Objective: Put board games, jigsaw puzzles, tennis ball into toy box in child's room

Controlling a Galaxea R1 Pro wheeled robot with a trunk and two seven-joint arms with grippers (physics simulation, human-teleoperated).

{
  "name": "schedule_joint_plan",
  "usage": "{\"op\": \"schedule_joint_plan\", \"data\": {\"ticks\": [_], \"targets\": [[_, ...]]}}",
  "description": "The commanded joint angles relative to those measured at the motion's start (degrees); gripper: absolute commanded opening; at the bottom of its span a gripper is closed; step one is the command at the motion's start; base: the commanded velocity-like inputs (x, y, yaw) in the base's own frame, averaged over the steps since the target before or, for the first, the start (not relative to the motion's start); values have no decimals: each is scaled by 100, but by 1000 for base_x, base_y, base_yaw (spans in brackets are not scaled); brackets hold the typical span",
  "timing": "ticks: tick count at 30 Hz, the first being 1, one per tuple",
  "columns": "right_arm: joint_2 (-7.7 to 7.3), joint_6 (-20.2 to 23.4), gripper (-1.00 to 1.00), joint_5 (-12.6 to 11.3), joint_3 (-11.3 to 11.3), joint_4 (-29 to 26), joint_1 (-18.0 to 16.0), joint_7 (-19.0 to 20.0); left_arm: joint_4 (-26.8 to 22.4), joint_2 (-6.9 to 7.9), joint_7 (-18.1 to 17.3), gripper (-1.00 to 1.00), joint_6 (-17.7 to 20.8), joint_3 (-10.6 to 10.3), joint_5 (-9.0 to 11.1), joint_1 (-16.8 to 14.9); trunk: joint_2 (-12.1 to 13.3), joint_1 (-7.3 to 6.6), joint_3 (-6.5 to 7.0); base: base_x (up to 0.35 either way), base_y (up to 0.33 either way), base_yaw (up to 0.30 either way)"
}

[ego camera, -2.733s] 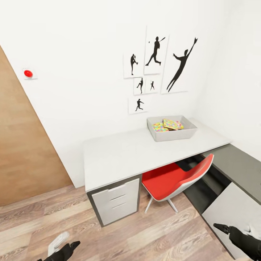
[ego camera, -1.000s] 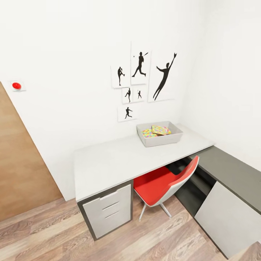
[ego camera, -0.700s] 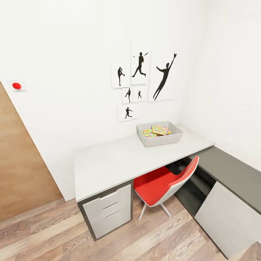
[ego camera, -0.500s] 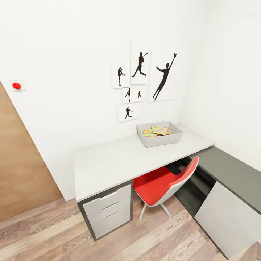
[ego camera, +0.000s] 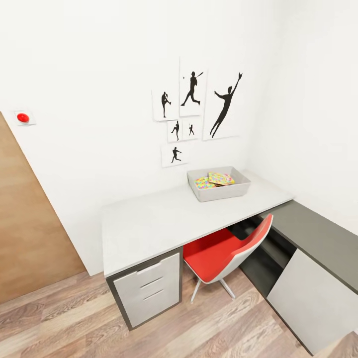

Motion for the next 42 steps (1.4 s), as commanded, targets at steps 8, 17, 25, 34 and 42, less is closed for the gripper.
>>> {"op": "schedule_joint_plan", "data": {"ticks": [8,17,25,34,42], "targets": [[-19,33,100,-49,45,-18,1,-30,-14,3,29,100,23,-45,48,0,-11,3,-12,0,0,0],[2,32,100,-48,42,-16,10,-30,-14,3,29,100,23,-44,48,1,-11,3,-12,0,0,0],[8,32,100,-48,47,-17,8,-30,-14,3,29,100,23,-46,48,1,-11,3,-12,0,0,0],[-2,32,100,-48,48,-18,4,-30,-14,3,29,100,23,-46,48,2,-11,3,-12,0,0,0],[2,32,100,-48,31,-15,10,-30,-14,3,29,100,23,-47,48,2,-11,3,-12,0,0,0]]}}
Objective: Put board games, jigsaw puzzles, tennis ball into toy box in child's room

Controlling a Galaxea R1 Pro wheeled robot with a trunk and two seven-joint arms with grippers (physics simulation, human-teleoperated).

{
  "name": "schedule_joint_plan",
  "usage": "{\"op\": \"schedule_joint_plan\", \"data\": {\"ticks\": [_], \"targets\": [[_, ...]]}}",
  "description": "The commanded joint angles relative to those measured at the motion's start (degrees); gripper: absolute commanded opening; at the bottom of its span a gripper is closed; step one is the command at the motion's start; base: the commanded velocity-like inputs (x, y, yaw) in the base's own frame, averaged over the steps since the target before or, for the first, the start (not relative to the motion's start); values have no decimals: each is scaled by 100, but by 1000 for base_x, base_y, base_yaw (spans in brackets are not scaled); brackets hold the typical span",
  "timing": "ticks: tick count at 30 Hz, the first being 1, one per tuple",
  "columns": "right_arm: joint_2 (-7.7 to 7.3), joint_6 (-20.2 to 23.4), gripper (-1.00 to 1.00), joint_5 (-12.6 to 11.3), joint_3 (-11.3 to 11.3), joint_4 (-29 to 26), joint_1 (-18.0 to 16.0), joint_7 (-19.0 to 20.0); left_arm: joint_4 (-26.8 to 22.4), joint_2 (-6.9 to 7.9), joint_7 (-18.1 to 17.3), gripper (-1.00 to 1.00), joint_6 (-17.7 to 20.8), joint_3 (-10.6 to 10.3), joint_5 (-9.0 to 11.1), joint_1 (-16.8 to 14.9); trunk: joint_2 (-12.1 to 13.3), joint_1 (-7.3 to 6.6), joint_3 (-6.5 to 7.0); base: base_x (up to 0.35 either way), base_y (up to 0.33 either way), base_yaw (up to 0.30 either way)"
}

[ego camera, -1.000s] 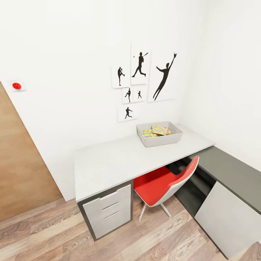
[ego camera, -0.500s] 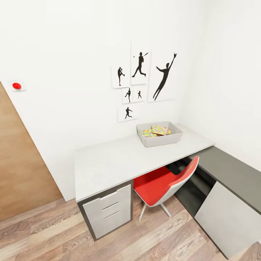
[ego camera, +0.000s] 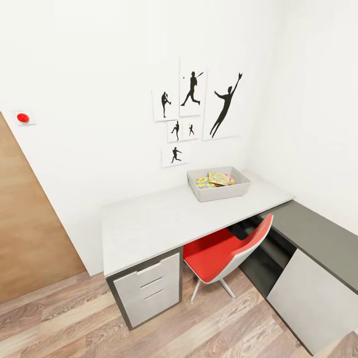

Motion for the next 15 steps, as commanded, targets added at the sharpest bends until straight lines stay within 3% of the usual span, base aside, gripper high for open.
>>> {"op": "schedule_joint_plan", "data": {"ticks": [1,15], "targets": [[-1,36,100,-48,48,-17,0,-31,-15,3,29,100,23,-48,47,0,-11,3,-12,0,0,0],[7,36,100,-60,52,-19,1,-31,-15,3,29,100,23,-47,47,0,-11,3,-12,0,0,0]]}}
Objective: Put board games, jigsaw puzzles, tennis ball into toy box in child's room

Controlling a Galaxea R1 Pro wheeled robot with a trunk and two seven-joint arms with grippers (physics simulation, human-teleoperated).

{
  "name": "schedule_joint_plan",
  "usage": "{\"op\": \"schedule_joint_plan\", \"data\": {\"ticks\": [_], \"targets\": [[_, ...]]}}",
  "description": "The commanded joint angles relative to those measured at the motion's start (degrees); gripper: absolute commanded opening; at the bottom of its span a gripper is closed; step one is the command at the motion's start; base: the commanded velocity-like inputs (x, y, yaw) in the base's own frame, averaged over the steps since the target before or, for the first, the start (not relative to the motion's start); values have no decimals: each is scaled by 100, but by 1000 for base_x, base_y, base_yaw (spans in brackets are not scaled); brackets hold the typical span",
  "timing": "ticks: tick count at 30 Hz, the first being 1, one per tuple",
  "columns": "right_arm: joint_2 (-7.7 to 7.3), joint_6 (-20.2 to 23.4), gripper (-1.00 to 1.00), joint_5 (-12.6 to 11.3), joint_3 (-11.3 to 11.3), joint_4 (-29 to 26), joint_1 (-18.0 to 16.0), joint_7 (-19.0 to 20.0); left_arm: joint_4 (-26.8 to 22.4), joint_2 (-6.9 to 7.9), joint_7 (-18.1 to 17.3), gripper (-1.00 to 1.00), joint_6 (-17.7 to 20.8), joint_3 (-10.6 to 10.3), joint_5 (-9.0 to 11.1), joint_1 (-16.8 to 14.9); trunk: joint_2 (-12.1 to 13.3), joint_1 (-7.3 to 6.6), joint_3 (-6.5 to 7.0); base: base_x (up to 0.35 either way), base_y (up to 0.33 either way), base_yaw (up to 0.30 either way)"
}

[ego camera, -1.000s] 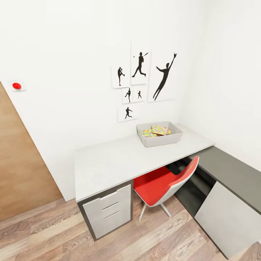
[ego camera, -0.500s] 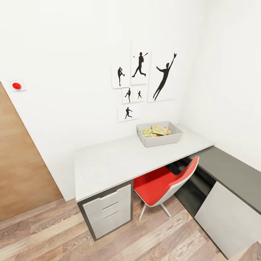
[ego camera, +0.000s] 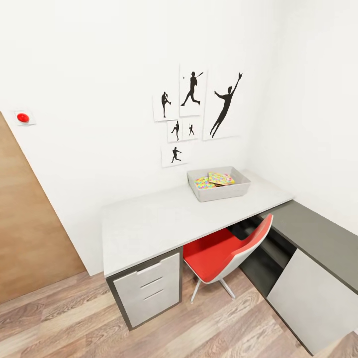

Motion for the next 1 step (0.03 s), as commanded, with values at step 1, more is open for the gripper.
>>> {"op": "schedule_joint_plan", "data": {"ticks": [1], "targets": [[0,34,100,-50,49,-16,-2,-33,-15,3,29,100,23,-48,47,0,-11,3,-12,0,0,0]]}}
